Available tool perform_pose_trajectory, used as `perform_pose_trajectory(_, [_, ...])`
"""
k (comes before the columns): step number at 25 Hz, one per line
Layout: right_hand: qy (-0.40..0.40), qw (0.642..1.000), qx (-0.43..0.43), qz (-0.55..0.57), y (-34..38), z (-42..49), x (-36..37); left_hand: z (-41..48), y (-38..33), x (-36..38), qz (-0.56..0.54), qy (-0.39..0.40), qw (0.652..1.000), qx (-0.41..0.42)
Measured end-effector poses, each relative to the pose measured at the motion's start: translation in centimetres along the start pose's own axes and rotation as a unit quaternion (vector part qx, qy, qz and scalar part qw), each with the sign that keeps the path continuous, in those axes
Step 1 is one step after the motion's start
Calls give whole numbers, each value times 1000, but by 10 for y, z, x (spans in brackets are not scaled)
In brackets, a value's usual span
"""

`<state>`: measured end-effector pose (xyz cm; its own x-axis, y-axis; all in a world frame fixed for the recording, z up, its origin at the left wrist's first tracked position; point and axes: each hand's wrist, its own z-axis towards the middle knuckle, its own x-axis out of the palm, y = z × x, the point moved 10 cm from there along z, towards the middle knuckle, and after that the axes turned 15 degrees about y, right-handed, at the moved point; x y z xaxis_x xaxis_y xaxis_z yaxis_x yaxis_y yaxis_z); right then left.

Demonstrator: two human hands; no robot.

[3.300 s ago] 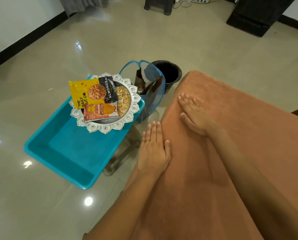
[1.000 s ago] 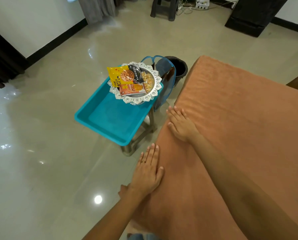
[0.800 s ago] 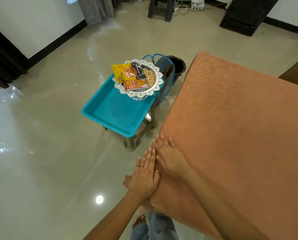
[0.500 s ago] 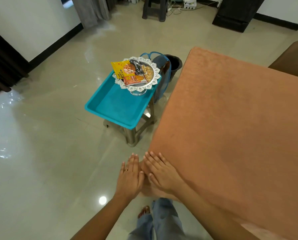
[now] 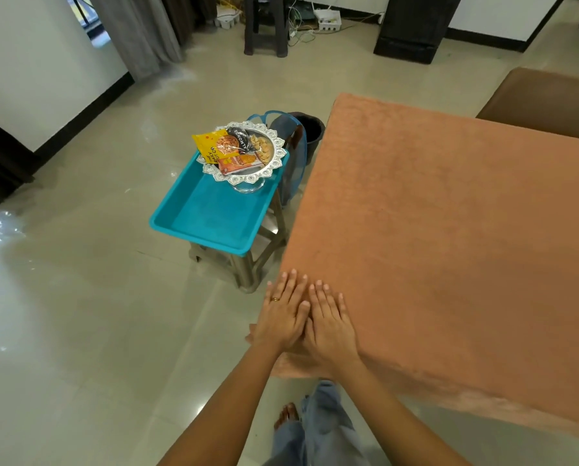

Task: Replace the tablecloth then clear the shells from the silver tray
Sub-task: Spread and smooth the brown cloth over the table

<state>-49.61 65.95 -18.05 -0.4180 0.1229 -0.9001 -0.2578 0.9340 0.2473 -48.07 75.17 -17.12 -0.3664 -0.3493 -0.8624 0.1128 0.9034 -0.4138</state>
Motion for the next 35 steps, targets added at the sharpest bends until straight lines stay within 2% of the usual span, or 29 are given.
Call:
perform_pose_trajectory(7, [-74,989,129,11,-143,-77,-20,1,-4,2,66,-23,997,-21])
perform_pose_trajectory(9, [-69,990,122,24,-134,-67,-24,5,-24,-2,69,-29,997,-25])
perform_pose_trajectory(12, [-71,991,110,15,-107,-46,-25,17,-84,22,62,2,997,52])
perform_pose_trajectory(14, [-61,991,116,25,-110,-43,-19,23,-95,36,69,8,996,55])
perform_pose_trajectory(19, [-67,984,157,42,-175,-82,-19,23,-91,39,82,-7,995,48])
perform_pose_trajectory(23, [-86,963,245,66,-259,-134,-26,27,-102,33,110,-27,994,-1])
perform_pose_trajectory(25, [-83,968,218,87,-264,-131,-31,39,-143,37,124,-34,991,29])
perform_pose_trajectory(28, [-87,983,131,95,-238,-107,-42,52,-226,69,109,15,987,119])
perform_pose_trajectory(32, [-75,983,146,86,-261,-117,-35,59,-236,93,110,34,989,98])
perform_pose_trajectory(35, [-66,977,187,74,-316,-146,-33,57,-231,90,106,20,989,98])
